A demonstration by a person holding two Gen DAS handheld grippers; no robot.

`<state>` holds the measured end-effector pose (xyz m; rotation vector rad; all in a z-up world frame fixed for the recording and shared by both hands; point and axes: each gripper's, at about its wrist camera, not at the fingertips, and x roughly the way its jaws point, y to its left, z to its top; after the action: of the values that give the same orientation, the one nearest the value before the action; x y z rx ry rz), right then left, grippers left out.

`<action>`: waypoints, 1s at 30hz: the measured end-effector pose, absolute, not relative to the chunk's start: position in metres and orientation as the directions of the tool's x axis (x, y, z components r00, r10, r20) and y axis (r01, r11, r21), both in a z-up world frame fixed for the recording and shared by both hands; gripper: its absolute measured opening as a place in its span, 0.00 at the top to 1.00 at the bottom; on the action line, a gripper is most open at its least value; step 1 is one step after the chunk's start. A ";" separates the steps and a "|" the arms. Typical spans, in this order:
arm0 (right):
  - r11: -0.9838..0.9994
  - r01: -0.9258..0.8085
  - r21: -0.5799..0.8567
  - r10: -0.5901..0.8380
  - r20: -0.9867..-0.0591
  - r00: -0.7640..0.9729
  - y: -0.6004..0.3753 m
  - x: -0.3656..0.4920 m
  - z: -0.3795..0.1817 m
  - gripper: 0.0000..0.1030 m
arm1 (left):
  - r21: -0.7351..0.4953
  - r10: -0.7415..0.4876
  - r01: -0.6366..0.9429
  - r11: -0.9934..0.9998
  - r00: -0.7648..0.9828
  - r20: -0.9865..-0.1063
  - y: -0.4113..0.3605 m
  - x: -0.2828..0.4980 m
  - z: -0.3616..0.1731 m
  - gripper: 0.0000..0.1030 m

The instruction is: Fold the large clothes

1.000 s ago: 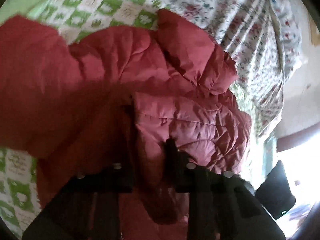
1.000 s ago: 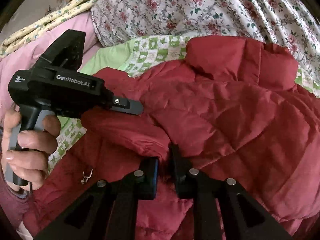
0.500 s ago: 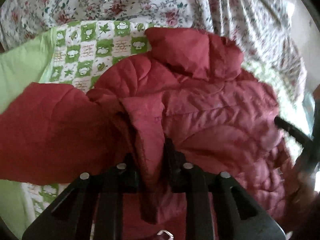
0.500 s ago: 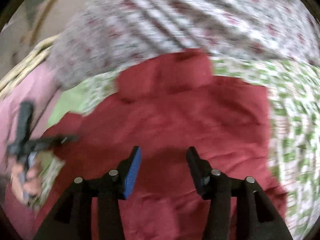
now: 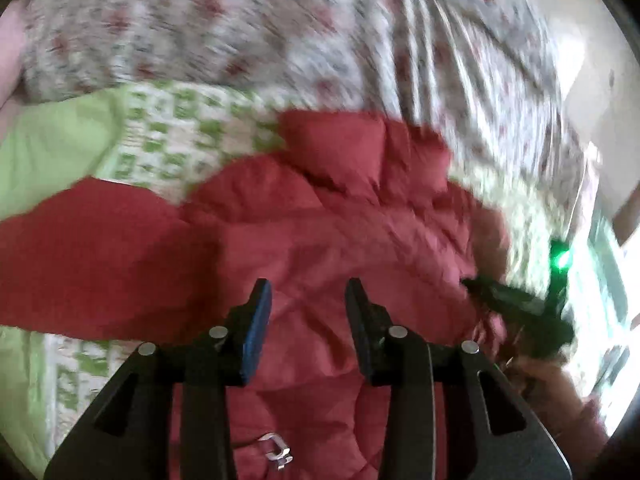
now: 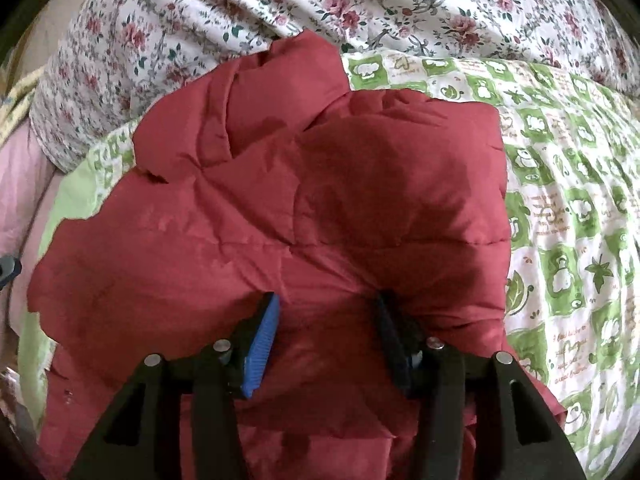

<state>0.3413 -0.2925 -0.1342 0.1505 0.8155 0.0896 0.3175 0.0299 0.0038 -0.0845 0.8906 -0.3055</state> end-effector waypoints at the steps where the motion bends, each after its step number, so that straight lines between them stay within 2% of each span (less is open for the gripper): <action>1: 0.987 -0.024 0.160 0.133 -0.719 0.682 -0.292 0.342 -0.135 0.48 | -0.167 -0.274 0.234 0.958 0.572 -0.773 0.017 0.322 -0.006 0.65; 4: 0.987 -0.030 0.156 0.134 -0.721 0.680 -0.294 0.342 -0.135 0.47 | -0.097 -0.196 0.214 0.972 0.517 -0.833 -0.001 0.339 -0.045 0.65; 8: 0.982 -0.027 0.185 0.155 -0.723 0.673 -0.297 0.341 -0.132 0.47 | -0.146 -0.216 0.178 0.973 0.486 -0.847 0.005 0.346 -0.072 0.65; 12: 0.974 -0.020 0.227 0.172 -0.675 0.718 -0.298 0.326 -0.118 0.46 | -0.128 -0.201 0.179 0.976 0.488 -0.849 0.004 0.345 -0.078 0.65; 19: 0.997 -0.029 0.065 0.067 -0.742 0.667 -0.280 0.342 -0.139 0.44 | -0.109 -0.192 0.187 0.976 0.511 -0.838 0.002 0.346 -0.086 0.65; 27: 0.998 -0.041 0.047 0.063 -0.747 0.661 -0.277 0.342 -0.143 0.38 | -0.190 -0.260 0.186 0.964 0.504 -0.824 0.015 0.344 -0.084 0.65; 28: 0.998 -0.036 0.049 0.061 -0.754 0.654 -0.276 0.342 -0.142 0.37 | -0.189 -0.259 0.186 0.964 0.501 -0.826 0.014 0.344 -0.084 0.65; 30: 0.997 -0.017 0.071 0.066 -0.770 0.635 -0.273 0.338 -0.135 0.29 | -0.177 -0.246 0.182 0.967 0.501 -0.830 0.011 0.345 -0.085 0.65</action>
<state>0.3380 -0.2734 -0.1348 0.0592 0.8814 0.0475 0.3448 0.0114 -0.0847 -0.0692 1.0139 -0.2588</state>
